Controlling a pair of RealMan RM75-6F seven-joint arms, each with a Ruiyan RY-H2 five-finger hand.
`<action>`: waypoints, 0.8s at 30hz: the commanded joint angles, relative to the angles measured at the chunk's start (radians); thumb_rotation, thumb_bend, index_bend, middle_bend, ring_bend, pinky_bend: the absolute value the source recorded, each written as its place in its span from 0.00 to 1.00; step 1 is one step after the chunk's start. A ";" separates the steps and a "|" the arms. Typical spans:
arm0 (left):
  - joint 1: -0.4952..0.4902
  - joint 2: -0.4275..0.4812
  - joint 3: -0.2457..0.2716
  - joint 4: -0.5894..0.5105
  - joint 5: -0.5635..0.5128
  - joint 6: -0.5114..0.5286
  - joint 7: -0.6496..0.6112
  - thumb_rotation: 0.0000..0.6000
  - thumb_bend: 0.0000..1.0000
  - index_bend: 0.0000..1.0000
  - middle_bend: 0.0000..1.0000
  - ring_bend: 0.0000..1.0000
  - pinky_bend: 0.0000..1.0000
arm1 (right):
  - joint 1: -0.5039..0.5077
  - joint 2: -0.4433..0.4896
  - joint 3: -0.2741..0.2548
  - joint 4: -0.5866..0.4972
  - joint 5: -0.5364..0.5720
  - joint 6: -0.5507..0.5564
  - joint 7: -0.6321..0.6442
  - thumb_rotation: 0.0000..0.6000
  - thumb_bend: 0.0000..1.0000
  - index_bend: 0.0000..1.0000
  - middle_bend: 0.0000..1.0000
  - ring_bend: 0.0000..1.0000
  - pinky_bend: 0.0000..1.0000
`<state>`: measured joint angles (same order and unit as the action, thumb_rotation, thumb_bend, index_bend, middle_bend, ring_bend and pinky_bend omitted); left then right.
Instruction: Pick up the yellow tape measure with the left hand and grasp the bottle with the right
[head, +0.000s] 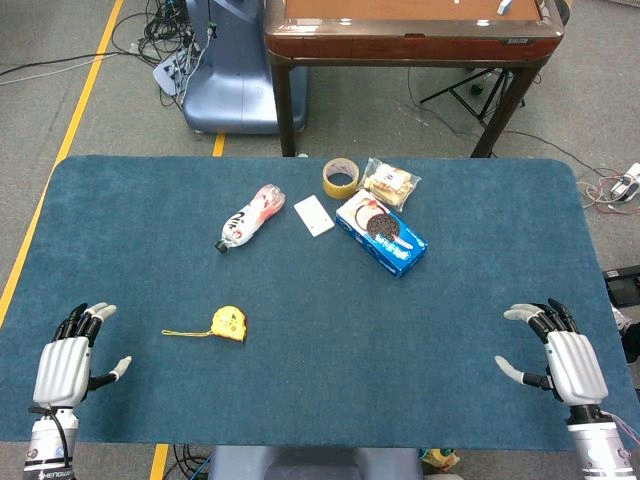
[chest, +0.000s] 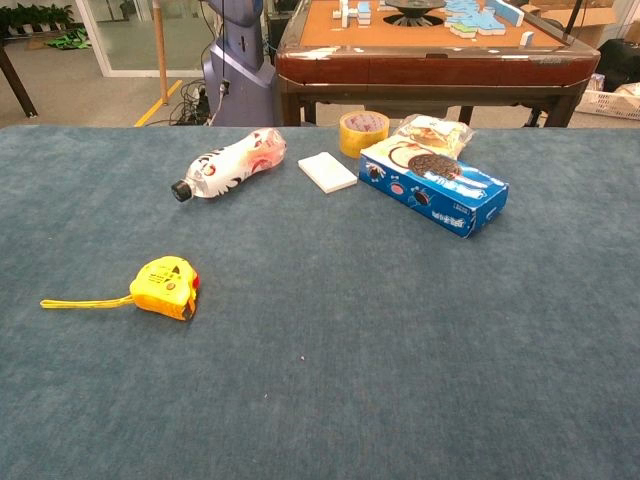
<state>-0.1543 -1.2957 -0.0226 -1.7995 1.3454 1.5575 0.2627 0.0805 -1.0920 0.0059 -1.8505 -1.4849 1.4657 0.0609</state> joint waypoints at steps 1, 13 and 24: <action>0.002 -0.001 -0.003 0.004 0.004 -0.005 -0.001 1.00 0.21 0.21 0.18 0.09 0.13 | -0.010 -0.008 0.006 0.003 -0.015 0.023 0.001 1.00 0.27 0.31 0.26 0.17 0.05; -0.103 0.016 -0.036 0.063 0.053 -0.180 -0.033 1.00 0.21 0.21 0.19 0.09 0.12 | -0.046 0.014 0.059 -0.034 -0.027 0.133 -0.051 1.00 0.27 0.31 0.26 0.17 0.05; -0.280 -0.043 -0.076 0.158 0.006 -0.445 0.033 1.00 0.21 0.14 0.18 0.08 0.11 | -0.055 0.018 0.075 -0.062 -0.016 0.139 -0.076 1.00 0.27 0.31 0.26 0.17 0.05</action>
<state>-0.4057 -1.3173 -0.0875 -1.6655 1.3673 1.1431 0.2753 0.0261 -1.0737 0.0803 -1.9124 -1.5011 1.6050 -0.0154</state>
